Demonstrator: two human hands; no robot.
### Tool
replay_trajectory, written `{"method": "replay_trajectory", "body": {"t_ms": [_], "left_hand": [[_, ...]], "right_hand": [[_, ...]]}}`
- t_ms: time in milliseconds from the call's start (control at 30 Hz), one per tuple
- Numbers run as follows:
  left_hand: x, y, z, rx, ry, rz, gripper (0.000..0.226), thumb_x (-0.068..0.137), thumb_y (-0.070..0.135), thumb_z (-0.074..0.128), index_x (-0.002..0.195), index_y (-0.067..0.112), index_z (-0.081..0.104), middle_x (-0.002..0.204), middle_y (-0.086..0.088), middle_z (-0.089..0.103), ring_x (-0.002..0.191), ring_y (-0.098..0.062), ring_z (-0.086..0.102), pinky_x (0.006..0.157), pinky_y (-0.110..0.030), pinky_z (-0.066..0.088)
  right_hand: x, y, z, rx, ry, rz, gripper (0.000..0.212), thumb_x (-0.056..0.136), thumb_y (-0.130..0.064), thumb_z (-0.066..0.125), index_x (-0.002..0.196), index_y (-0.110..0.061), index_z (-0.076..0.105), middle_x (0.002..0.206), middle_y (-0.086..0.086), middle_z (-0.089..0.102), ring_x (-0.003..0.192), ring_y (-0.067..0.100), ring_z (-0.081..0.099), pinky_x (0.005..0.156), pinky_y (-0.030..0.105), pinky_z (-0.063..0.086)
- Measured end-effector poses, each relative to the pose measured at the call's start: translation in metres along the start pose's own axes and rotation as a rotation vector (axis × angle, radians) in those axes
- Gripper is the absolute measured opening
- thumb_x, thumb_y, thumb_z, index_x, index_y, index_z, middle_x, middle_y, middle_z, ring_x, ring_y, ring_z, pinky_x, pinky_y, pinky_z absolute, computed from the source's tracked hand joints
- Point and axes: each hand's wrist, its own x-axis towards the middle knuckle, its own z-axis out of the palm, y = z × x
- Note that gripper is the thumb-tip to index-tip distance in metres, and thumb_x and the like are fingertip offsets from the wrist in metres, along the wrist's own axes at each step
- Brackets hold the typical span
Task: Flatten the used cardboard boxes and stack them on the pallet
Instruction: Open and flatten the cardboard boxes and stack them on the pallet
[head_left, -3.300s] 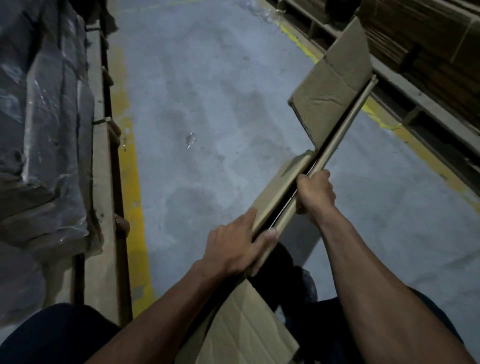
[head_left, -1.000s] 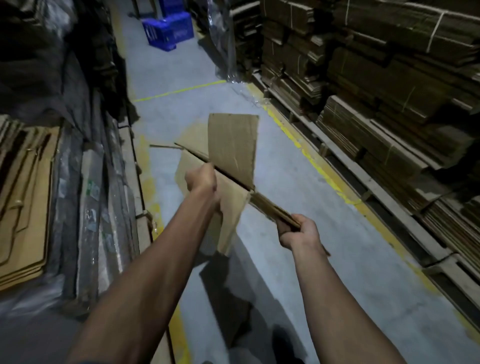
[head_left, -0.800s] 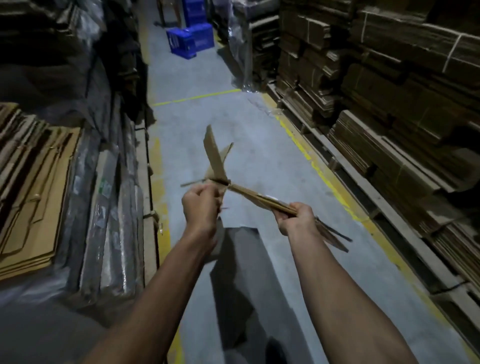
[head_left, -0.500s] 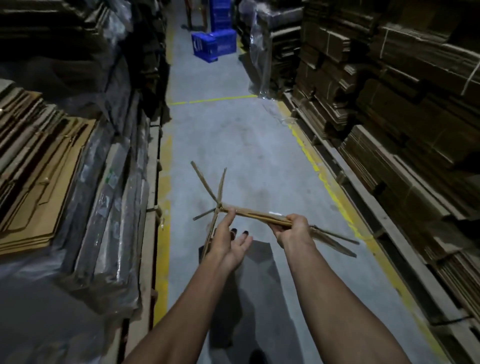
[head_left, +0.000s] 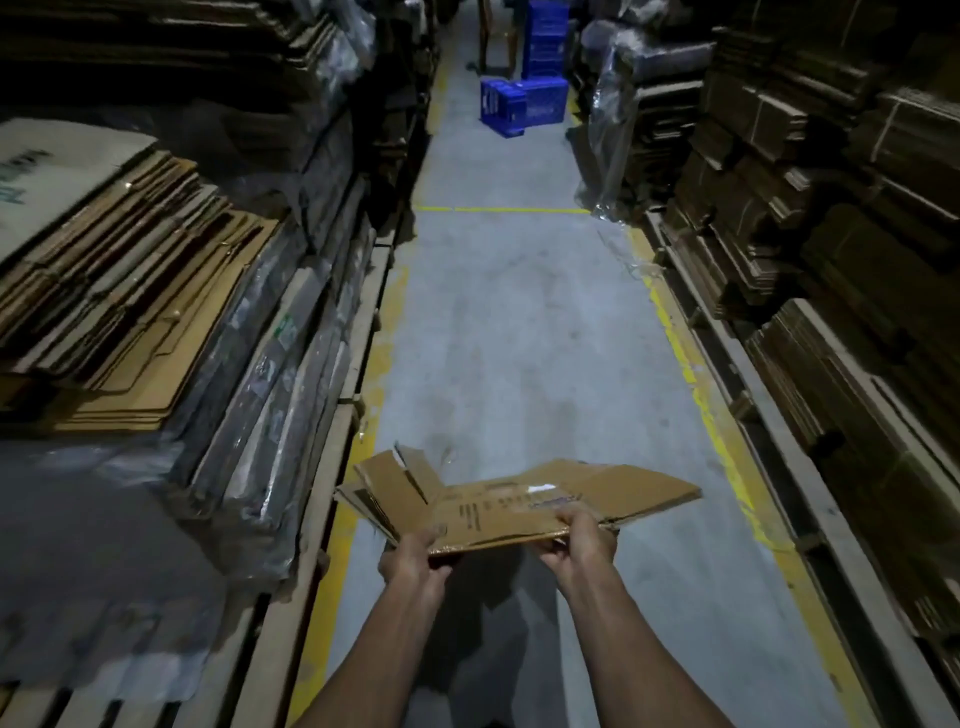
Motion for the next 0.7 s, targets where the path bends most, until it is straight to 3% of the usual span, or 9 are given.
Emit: {"method": "replay_trajectory", "body": {"t_ms": [67, 133, 233, 333, 433, 500, 633, 700], "left_hand": [[0.009, -0.001, -0.015, -0.015, 0.001, -0.011, 0.049, 0.085, -0.020, 0.056, 0.131, -0.005, 0.050, 0.114, -0.029, 0.062, 0.099, -0.045, 0.062, 0.084, -0.058, 0.054], [0.016, 0.002, -0.026, -0.027, 0.002, -0.008, 0.047, 0.088, -0.017, 0.055, 0.132, -0.003, 0.050, 0.120, -0.030, 0.061, 0.100, -0.044, 0.063, 0.075, -0.055, 0.055], [0.025, 0.010, -0.034, -0.030, 0.010, 0.027, 0.052, 0.084, -0.017, 0.057, 0.134, -0.003, 0.050, 0.122, -0.031, 0.061, 0.098, -0.043, 0.064, 0.058, -0.048, 0.057], [0.030, 0.021, -0.033, -0.044, -0.004, 0.073, 0.055, 0.082, -0.019, 0.058, 0.134, -0.006, 0.048, 0.121, -0.034, 0.061, 0.100, -0.046, 0.063, 0.064, -0.054, 0.058], [0.041, 0.037, -0.030, -0.064, -0.024, 0.105, 0.061, 0.075, -0.016, 0.062, 0.134, -0.006, 0.049, 0.116, -0.031, 0.064, 0.093, -0.043, 0.066, 0.057, -0.050, 0.059], [0.051, 0.047, -0.028, -0.090, -0.077, 0.092, 0.068, 0.068, -0.010, 0.065, 0.135, -0.005, 0.049, 0.115, -0.029, 0.066, 0.094, -0.041, 0.069, 0.056, -0.047, 0.059], [0.044, 0.079, -0.009, -0.134, -0.127, 0.122, 0.042, 0.089, -0.009, 0.056, 0.130, -0.010, 0.052, 0.110, -0.029, 0.068, 0.076, -0.036, 0.074, 0.053, -0.042, 0.059], [0.043, 0.102, 0.005, -0.156, -0.149, 0.150, 0.044, 0.086, -0.008, 0.058, 0.130, -0.010, 0.054, 0.107, -0.026, 0.069, 0.073, -0.032, 0.075, 0.053, -0.040, 0.059]], "right_hand": [[0.008, 0.000, -0.006, -0.018, 0.036, 0.040, 0.039, 0.087, 0.007, 0.058, 0.124, -0.008, 0.058, 0.101, 0.022, 0.067, 0.081, 0.039, 0.066, 0.043, 0.049, 0.056], [0.014, 0.002, -0.009, -0.040, 0.051, 0.103, 0.031, 0.093, -0.004, 0.060, 0.124, -0.006, 0.059, 0.097, 0.019, 0.067, 0.082, 0.038, 0.065, 0.044, 0.045, 0.055], [0.015, 0.011, -0.009, -0.059, 0.047, 0.197, 0.035, 0.096, -0.019, 0.066, 0.127, -0.006, 0.055, 0.112, 0.019, 0.066, 0.102, 0.040, 0.065, 0.068, 0.054, 0.054], [0.018, 0.022, -0.005, -0.080, 0.006, 0.213, 0.036, 0.098, -0.010, 0.061, 0.133, -0.005, 0.053, 0.117, 0.019, 0.066, 0.100, 0.038, 0.066, 0.085, 0.056, 0.054], [0.021, 0.022, 0.006, -0.091, -0.018, 0.146, 0.033, 0.094, 0.006, 0.057, 0.124, -0.007, 0.051, 0.115, 0.024, 0.064, 0.106, 0.042, 0.064, 0.096, 0.064, 0.050], [0.022, 0.016, 0.019, -0.107, -0.040, 0.106, 0.033, 0.092, 0.010, 0.056, 0.119, -0.009, 0.052, 0.117, 0.024, 0.064, 0.110, 0.044, 0.063, 0.098, 0.068, 0.047], [0.022, 0.006, 0.058, -0.053, -0.108, 0.087, 0.041, 0.092, 0.009, 0.057, 0.127, -0.013, 0.051, 0.119, 0.022, 0.063, 0.109, 0.044, 0.063, 0.094, 0.069, 0.049], [0.026, 0.002, 0.081, 0.005, -0.145, 0.087, 0.043, 0.093, 0.008, 0.056, 0.129, -0.015, 0.051, 0.120, 0.023, 0.062, 0.109, 0.045, 0.063, 0.093, 0.069, 0.049]]}}
